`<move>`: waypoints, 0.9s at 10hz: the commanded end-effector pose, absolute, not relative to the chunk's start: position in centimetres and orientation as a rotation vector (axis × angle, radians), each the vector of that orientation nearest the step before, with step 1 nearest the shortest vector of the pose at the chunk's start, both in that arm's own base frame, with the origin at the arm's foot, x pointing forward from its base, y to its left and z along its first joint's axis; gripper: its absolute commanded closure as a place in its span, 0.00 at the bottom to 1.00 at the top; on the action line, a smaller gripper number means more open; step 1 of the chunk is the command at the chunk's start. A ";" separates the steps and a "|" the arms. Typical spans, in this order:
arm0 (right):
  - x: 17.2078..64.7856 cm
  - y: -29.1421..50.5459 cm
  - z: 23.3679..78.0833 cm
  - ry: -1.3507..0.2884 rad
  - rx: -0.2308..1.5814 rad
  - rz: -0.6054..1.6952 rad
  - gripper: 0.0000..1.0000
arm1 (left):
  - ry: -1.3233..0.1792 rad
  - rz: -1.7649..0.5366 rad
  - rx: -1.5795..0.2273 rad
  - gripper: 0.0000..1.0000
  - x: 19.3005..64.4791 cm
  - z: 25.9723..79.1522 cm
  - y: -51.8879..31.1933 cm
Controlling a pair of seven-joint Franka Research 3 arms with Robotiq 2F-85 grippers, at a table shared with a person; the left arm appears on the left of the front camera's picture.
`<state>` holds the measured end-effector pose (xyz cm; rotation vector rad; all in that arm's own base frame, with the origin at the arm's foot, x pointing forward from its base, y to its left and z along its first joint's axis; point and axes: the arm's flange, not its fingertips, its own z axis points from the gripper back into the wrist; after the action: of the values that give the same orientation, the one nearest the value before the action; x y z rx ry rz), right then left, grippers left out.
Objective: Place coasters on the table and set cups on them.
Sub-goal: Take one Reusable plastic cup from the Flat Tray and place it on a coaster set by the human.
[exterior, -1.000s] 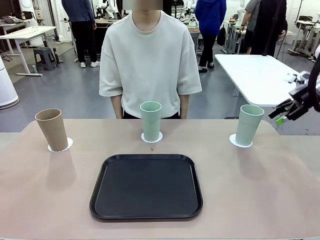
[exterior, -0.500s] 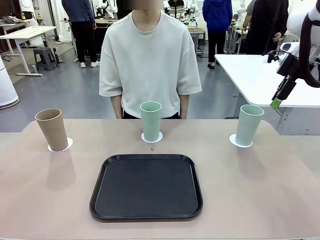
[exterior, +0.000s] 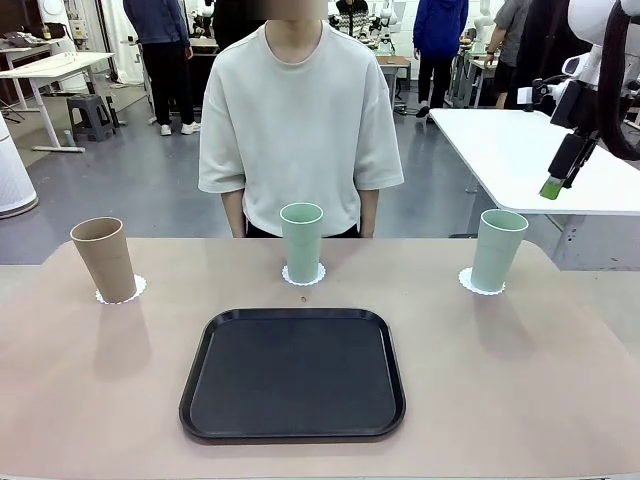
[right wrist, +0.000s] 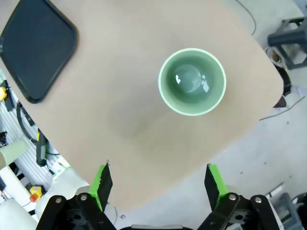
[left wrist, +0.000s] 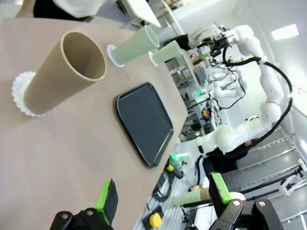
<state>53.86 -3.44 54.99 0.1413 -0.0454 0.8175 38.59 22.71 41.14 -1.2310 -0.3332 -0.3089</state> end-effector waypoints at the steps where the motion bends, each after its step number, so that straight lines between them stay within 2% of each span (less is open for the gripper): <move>1: 54.6 -3.5 54.2 -0.057 0.140 0.843 0.00 | -0.332 -0.312 -1.229 0.00 38.5 41.3 23.0; 9: 54.6 -3.5 54.2 -0.057 0.140 0.843 0.00 | -0.332 -0.312 -1.229 0.00 38.5 41.3 23.0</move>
<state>54.27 -3.51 54.27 0.1431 -0.0413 0.8249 38.59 22.71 41.14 -1.2310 -0.3332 -0.3089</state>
